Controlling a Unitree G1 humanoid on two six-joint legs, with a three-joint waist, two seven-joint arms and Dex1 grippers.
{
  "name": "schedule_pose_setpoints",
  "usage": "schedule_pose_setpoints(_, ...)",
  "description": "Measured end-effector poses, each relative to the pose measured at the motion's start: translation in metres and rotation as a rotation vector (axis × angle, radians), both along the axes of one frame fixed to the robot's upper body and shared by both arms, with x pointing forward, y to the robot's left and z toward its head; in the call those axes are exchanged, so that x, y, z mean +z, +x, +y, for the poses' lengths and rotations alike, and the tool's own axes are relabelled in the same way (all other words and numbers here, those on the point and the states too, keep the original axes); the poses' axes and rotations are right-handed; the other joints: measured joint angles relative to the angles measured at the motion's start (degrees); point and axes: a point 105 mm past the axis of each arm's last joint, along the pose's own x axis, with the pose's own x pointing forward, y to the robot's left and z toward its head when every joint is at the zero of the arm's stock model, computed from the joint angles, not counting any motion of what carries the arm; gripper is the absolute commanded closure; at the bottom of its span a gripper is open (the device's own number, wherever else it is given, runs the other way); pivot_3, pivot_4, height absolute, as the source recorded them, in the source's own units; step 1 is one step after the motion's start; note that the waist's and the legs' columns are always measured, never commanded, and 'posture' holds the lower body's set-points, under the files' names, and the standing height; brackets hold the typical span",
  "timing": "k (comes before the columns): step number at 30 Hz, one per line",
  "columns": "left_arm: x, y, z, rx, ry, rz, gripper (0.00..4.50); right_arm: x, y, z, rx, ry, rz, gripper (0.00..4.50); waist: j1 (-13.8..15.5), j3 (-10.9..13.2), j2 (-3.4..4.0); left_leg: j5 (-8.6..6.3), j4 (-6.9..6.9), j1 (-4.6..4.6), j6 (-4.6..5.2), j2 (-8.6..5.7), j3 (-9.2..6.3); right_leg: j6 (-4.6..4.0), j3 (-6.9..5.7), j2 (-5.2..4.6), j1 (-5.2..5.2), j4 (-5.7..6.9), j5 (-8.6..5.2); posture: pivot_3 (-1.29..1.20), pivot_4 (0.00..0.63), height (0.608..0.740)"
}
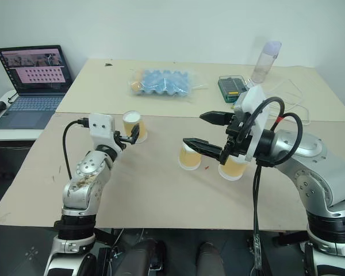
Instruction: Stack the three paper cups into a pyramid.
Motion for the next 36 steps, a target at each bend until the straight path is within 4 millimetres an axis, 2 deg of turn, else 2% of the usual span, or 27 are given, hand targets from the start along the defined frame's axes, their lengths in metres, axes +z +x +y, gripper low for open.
schedule_pose_setpoints(11, -0.002, 0.023, -0.021, -0.106, 0.010, -0.006, 0.10, 0.001, -0.001, 0.000, -0.009, 0.000, -0.012, 0.00, 0.07, 0.00, 0.00, 0.00, -0.01, -0.01, -0.02, 0.01, 0.00, 0.00, -0.01, -0.03, -0.02, 0.01, 0.00, 0.00, 0.150, 0.740)
schedule_pose_setpoints(16, -0.004, 0.037, -0.018, -0.097, 0.009, 0.004, 0.10, 0.002, -0.001, -0.001, -0.016, 0.002, -0.018, 0.00, 0.03, 0.00, 0.00, 0.00, -0.01, -0.03, -0.01, 0.01, 0.01, 0.01, -0.01, -0.03, -0.03, 0.02, 0.01, 0.00, 0.150, 0.740)
schedule_pose_setpoints(20, 0.001, 0.049, -0.010, -0.079, 0.019, -0.014, 0.10, 0.002, -0.002, -0.002, -0.022, 0.004, -0.020, 0.00, 0.04, 0.00, -0.01, -0.01, -0.01, -0.03, 0.01, 0.00, 0.01, 0.01, -0.02, -0.03, -0.02, 0.00, 0.01, 0.00, 0.150, 0.740)
schedule_pose_setpoints(25, 0.000, 0.056, -0.011, -0.088, 0.022, -0.024, 0.10, 0.002, -0.001, -0.003, -0.031, 0.006, -0.021, 0.00, 0.12, 0.01, -0.01, -0.01, -0.01, -0.07, 0.01, -0.01, 0.00, 0.02, -0.05, -0.05, -0.04, 0.01, 0.02, 0.00, 0.150, 0.740)
schedule_pose_setpoints(28, 0.005, 0.057, -0.015, -0.110, 0.025, -0.045, 0.78, 0.002, -0.001, -0.003, -0.031, 0.006, -0.021, 0.00, 0.08, 0.00, -0.01, -0.02, -0.01, -0.08, 0.01, -0.01, 0.01, 0.02, -0.04, -0.06, -0.05, 0.01, 0.02, 0.00, 0.150, 0.740)
schedule_pose_setpoints(29, 0.006, 0.058, -0.016, -0.117, 0.025, -0.052, 1.28, 0.002, -0.001, -0.003, -0.032, 0.006, -0.021, 0.00, 0.05, 0.00, -0.01, -0.02, -0.01, -0.08, 0.01, -0.01, 0.01, 0.02, -0.04, -0.06, -0.05, 0.00, 0.02, 0.00, 0.150, 0.740)
schedule_pose_setpoints(30, 0.007, 0.058, -0.016, -0.120, 0.026, -0.056, 1.39, 0.002, -0.001, -0.003, -0.032, 0.006, -0.021, 0.00, 0.04, 0.00, -0.01, -0.02, -0.01, -0.08, 0.01, -0.01, 0.01, 0.02, -0.04, -0.06, -0.06, 0.00, 0.02, 0.00, 0.150, 0.740)
schedule_pose_setpoints(31, 0.007, 0.058, -0.017, -0.124, 0.025, -0.058, 1.92, 0.002, -0.001, -0.003, -0.034, 0.007, -0.021, 0.00, 0.03, 0.00, -0.01, -0.02, -0.01, -0.08, 0.01, 0.00, 0.01, 0.02, -0.04, -0.06, -0.07, 0.01, 0.02, 0.00, 0.150, 0.740)
schedule_pose_setpoints(36, 0.006, 0.058, -0.017, -0.136, 0.027, -0.055, 2.03, 0.002, -0.002, -0.004, -0.043, 0.008, -0.022, 0.00, 0.03, 0.00, -0.01, -0.02, -0.01, -0.08, 0.01, 0.00, 0.01, 0.03, -0.04, -0.06, -0.07, 0.02, 0.03, 0.00, 0.150, 0.740)
